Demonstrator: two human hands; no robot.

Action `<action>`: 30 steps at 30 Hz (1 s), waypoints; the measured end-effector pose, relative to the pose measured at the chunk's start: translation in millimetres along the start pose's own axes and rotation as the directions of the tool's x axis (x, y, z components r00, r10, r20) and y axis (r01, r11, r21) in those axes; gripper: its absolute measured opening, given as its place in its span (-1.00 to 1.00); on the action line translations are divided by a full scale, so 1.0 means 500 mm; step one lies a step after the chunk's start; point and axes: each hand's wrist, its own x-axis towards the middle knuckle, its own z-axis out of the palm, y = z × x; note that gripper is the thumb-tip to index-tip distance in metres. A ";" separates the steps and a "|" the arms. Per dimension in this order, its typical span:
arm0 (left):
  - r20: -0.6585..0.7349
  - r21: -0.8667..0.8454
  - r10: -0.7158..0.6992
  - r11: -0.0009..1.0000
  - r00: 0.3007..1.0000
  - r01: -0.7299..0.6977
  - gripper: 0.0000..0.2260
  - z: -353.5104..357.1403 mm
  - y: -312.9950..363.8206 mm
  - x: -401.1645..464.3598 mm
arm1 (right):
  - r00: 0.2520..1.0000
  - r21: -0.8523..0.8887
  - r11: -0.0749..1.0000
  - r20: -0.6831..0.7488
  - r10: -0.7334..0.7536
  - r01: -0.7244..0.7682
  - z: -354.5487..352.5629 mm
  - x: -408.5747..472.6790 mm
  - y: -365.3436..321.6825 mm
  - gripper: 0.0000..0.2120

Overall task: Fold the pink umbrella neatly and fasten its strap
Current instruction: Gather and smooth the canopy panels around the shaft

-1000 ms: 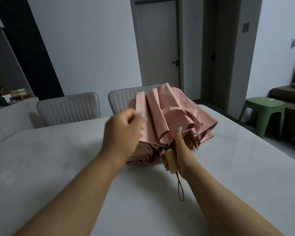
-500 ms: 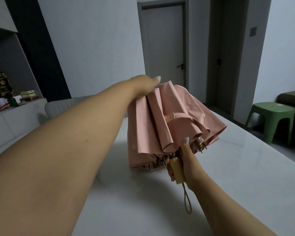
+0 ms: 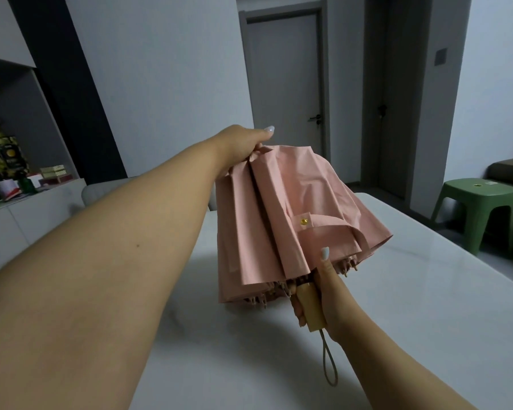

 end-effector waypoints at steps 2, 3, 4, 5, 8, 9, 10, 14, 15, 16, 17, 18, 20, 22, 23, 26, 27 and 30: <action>0.010 -0.088 0.019 0.996 1.000 -0.018 -0.66 -0.004 0.000 -0.005 | 1.000 -0.009 1.000 0.015 0.025 -0.024 -0.001 -0.001 -0.001 -0.18; 0.004 -0.084 0.029 0.996 1.000 -0.028 -0.68 -0.006 0.001 -0.007 | 0.999 -0.012 0.999 0.022 0.037 -0.037 0.000 -0.002 -0.002 -0.21; -0.011 -0.063 0.038 0.997 0.999 -0.039 -0.69 -0.007 0.001 -0.011 | 0.999 -0.012 0.999 0.028 0.045 -0.045 0.000 -0.002 -0.001 -0.22; -0.028 -0.033 0.050 0.998 0.998 -0.050 -0.68 -0.009 0.001 -0.013 | 0.998 -0.011 0.999 0.034 0.051 -0.050 0.002 -0.003 -0.001 -0.23; -0.059 -0.036 0.055 0.998 0.997 -0.057 -0.66 -0.016 0.001 -0.016 | 0.998 -0.003 0.998 0.040 0.056 -0.055 0.004 -0.002 0.002 -0.21; -0.056 -0.078 0.049 0.996 0.997 -0.053 -0.65 -0.019 0.000 -0.013 | 0.998 -0.001 0.999 0.040 0.054 -0.054 0.004 -0.002 0.002 -0.21; -0.045 -0.117 0.040 0.992 0.998 -0.045 -0.64 -0.022 0.001 -0.014 | 0.998 0.003 0.998 0.039 0.055 -0.055 0.003 -0.001 0.003 -0.22; 0.043 0.037 0.023 0.999 0.999 -0.024 -0.62 -0.027 0.010 -0.024 | 0.996 0.034 0.996 0.027 0.082 -0.082 0.001 0.001 0.003 -0.22; 0.064 0.089 0.014 0.996 0.998 -0.020 -0.60 -0.028 0.013 -0.028 | 0.997 0.036 0.996 0.024 0.079 -0.080 0.001 0.000 0.003 -0.22; 0.090 0.088 0.004 0.996 0.996 -0.012 -0.60 -0.027 0.016 -0.031 | 0.997 0.034 0.996 0.022 0.078 -0.078 0.001 0.001 0.003 -0.22; 0.111 0.042 0.000 0.999 0.994 -0.005 -0.59 -0.027 0.017 -0.033 | 0.997 0.029 0.996 0.022 0.081 -0.081 0.001 0.001 0.002 -0.22; 0.120 -0.025 0.004 1.000 0.993 -0.001 -0.58 -0.027 0.017 -0.034 | 0.996 0.023 0.996 0.021 0.088 -0.088 0.002 0.000 0.000 -0.21; 0.116 -0.173 0.025 0.985 0.993 -0.004 -0.57 -0.030 0.015 -0.030 | 0.995 0.021 0.995 0.020 0.097 -0.098 0.001 -0.003 -0.003 -0.21; 0.087 -0.275 0.052 0.961 0.995 -0.026 -0.58 -0.031 0.013 -0.027 | 0.995 0.027 0.995 0.018 0.096 -0.096 0.001 -0.004 -0.005 -0.21; 0.073 -0.320 0.063 0.947 0.995 -0.037 -0.61 -0.032 0.013 -0.029 | 0.995 0.031 0.995 0.018 0.096 -0.097 0.001 -0.005 -0.005 -0.22; 0.064 -0.441 0.090 0.896 0.994 -0.053 -0.72 -0.034 0.012 -0.028 | 0.996 0.032 0.995 0.017 0.093 -0.094 0.004 -0.006 -0.006 -0.23; 0.054 -0.388 0.089 0.920 0.995 -0.061 -0.75 -0.033 0.009 -0.026 | 0.996 0.037 0.995 0.012 0.092 -0.092 0.005 -0.006 -0.006 -0.22; -0.014 0.150 0.100 0.984 0.995 -0.097 -0.74 -0.029 0.005 -0.030 | 0.998 0.046 0.997 -0.009 0.058 -0.057 0.006 -0.004 -0.004 -0.24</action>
